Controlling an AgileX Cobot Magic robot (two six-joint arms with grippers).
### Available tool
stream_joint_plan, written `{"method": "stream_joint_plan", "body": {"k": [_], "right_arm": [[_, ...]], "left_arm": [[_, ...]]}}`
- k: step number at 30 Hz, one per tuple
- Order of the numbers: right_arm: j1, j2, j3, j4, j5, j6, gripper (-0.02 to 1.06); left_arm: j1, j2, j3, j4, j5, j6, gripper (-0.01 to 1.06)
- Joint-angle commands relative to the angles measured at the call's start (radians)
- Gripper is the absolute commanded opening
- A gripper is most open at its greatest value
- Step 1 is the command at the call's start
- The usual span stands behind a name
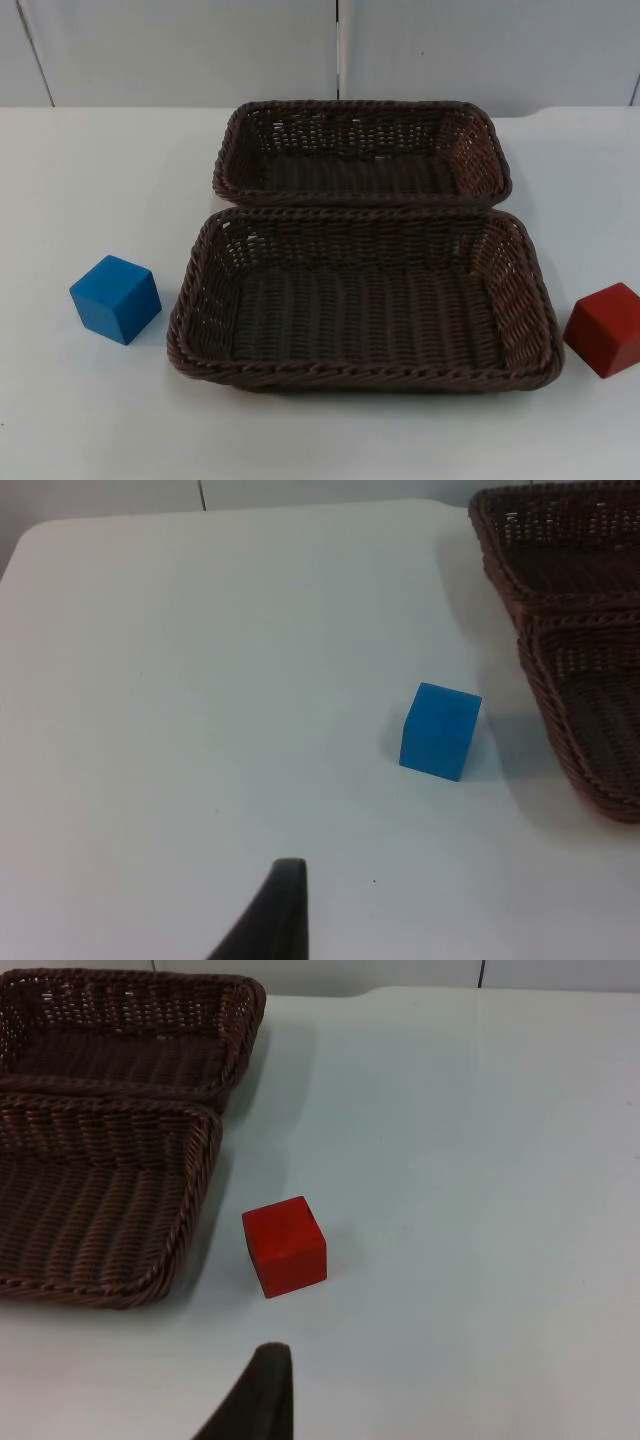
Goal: Pick up one cube with the left hand and place it into the upper basket. Pick up one cube with the right hand and place it into the lower basket.
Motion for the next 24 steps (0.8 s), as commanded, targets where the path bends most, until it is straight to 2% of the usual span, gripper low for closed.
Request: {"method": "stream_joint_plan", "body": {"k": [1, 24], "right_arm": [[-0.007, -0.002, 0.006, -0.002, -0.007, 0.003, 1.05], [-0.007, -0.002, 0.006, -0.002, -0.007, 0.003, 1.05]], "left_arm": [[0.004, -0.004, 0.006, 0.005, 0.004, -0.004, 1.05], [0.004, -0.004, 0.006, 0.005, 0.004, -0.004, 1.05]]}}
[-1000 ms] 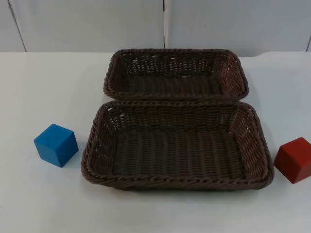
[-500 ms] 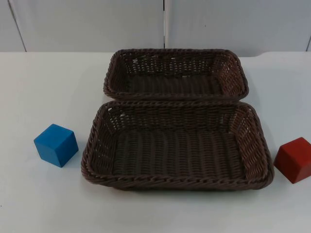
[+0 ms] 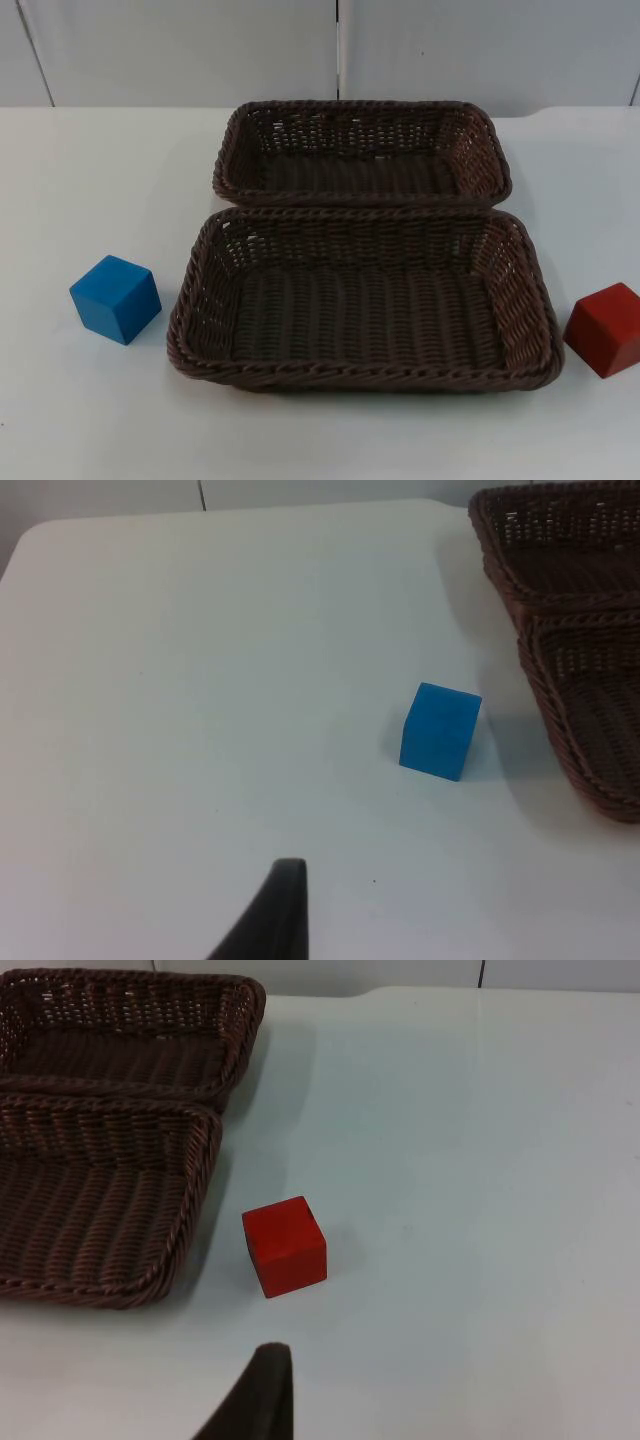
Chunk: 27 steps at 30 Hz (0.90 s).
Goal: Pick up one cube with the left hand and place it into the upper basket. Pick up one cube with the right hand and place it into the lower basket.
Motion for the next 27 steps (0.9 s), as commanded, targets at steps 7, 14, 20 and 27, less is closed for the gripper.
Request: {"method": "stream_joint_plan", "body": {"k": [7, 14, 20, 27], "right_arm": [[-0.007, -0.002, 0.006, -0.002, -0.007, 0.003, 1.05], [-0.007, -0.002, 0.006, -0.002, -0.007, 0.003, 1.05], [-0.007, -0.002, 0.006, -0.002, -0.007, 0.003, 1.05], [-0.007, -0.002, 0.006, -0.002, -0.007, 0.003, 1.05]], "left_arm": [[0.004, -0.004, 0.006, 0.001, 0.004, -0.004, 1.05], [0.004, -0.004, 0.006, -0.007, 0.004, -0.004, 1.05], [0.004, -0.004, 0.006, -0.022, 0.0, -0.004, 1.05], [0.004, 0.077, 0.006, -0.024, 0.0, -0.004, 1.05]]}}
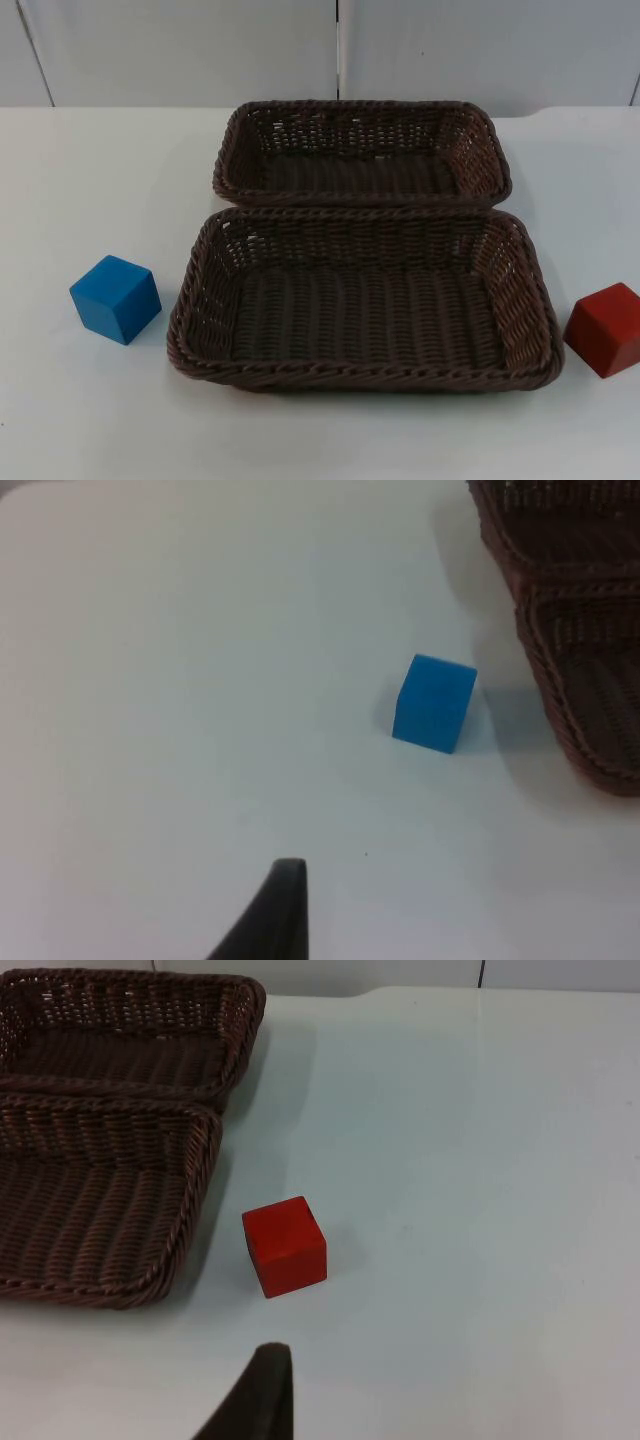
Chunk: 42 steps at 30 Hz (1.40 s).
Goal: Pick up one cube with the left hand and place it into the upper basket. Pick up one cube with the right hand and place it into the lower basket.
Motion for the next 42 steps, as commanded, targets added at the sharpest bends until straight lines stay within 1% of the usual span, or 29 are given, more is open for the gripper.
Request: {"method": "stream_joint_plan", "body": {"k": [1, 8, 20, 31, 33, 37, 38, 40, 42], "right_arm": [[-0.007, -0.002, 0.006, -0.002, -0.007, 0.003, 1.05], [-0.007, -0.002, 0.006, -0.002, -0.007, 0.003, 1.05], [-0.007, -0.002, 0.006, -0.002, -0.007, 0.003, 1.05], [-0.007, -0.002, 0.006, -0.002, -0.007, 0.003, 1.05], [-0.007, -0.002, 0.006, -0.002, -0.007, 0.003, 1.05], [-0.007, -0.002, 0.006, -0.002, -0.007, 0.003, 1.05], [-0.007, -0.002, 0.006, -0.002, -0.007, 0.003, 1.05], [-0.007, -0.002, 0.006, -0.002, -0.007, 0.003, 1.05], [-0.007, -0.002, 0.006, -0.002, -0.007, 0.003, 1.05]], "left_arm": [[0.004, 0.028, 0.006, -0.014, 0.0, -0.004, 1.05], [0.004, 0.067, 0.006, -0.018, 0.0, -0.004, 1.05], [0.004, 0.075, 0.006, -0.02, 0.0, -0.004, 1.05], [0.004, 0.19, 0.0, -0.044, -0.007, 0.007, 1.05], [0.004, 0.208, -0.011, -0.058, -0.023, 0.023, 1.05], [0.004, 0.259, -0.035, -0.151, -0.12, 0.095, 1.05], [0.004, 0.259, -0.035, -0.151, -0.12, 0.095, 1.05], [0.004, 0.293, -0.035, -0.191, -0.159, 0.126, 1.05], [0.004, 0.335, -0.035, -0.201, -0.18, 0.135, 1.05]]}}
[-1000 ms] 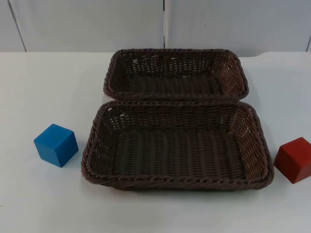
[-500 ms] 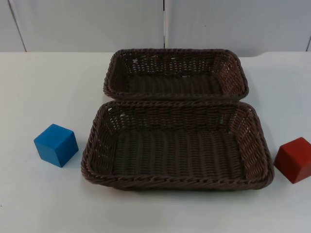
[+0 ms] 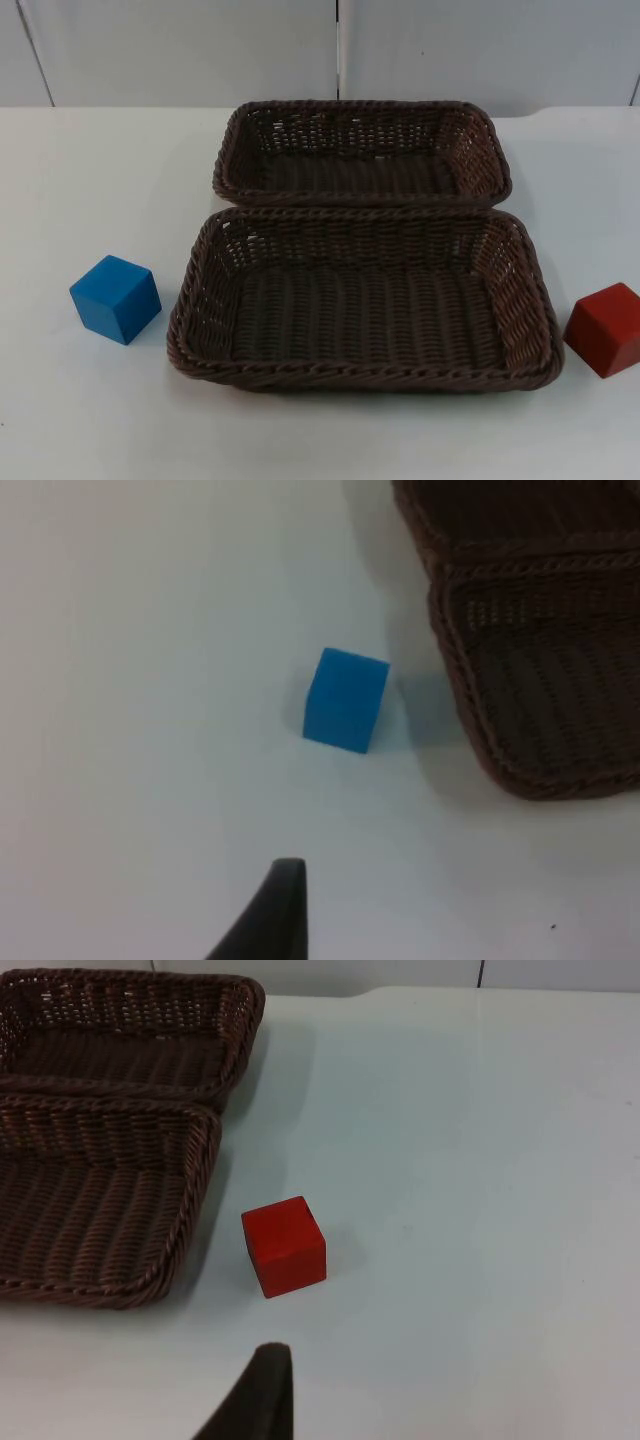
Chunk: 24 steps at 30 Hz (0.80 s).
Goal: Pick up one cube with the left hand and place it into the upper basket. Pick up one cube with the right hand and place it into the lower basket.
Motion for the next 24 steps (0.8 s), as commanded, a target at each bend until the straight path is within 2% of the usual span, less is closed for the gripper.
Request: {"method": "stream_joint_plan", "body": {"k": [1, 6, 10, 11, 16, 21, 24], "right_arm": [[-0.006, -0.002, 0.006, -0.002, -0.007, 0.003, 1.05], [-0.006, -0.002, 0.006, -0.002, -0.007, 0.003, 1.05], [-0.006, -0.002, 0.006, -0.002, -0.007, 0.003, 1.05], [-0.006, -0.002, 0.006, -0.002, -0.007, 0.003, 1.05], [-0.006, -0.002, 0.006, -0.002, -0.007, 0.003, 1.05], [-0.006, -0.002, 0.006, -0.002, -0.007, 0.003, 1.05], [-0.006, -0.002, 0.006, -0.002, -0.007, 0.003, 1.05]], "left_arm": [[0.004, 0.067, -0.004, -0.032, -0.054, 0.022, 1.05], [0.004, 0.152, -0.004, -0.059, -0.111, 0.063, 1.05], [0.004, 0.258, -0.004, -0.081, -0.2, 0.129, 1.05], [0.004, 0.258, -0.004, -0.081, -0.2, 0.129, 1.05], [0.004, 0.404, -0.004, -0.108, -0.318, 0.166, 1.05], [0.004, 0.549, -0.006, -0.173, -0.392, 0.242, 1.05], [0.004, 0.613, -0.015, -0.181, -0.408, 0.248, 1.05]]}}
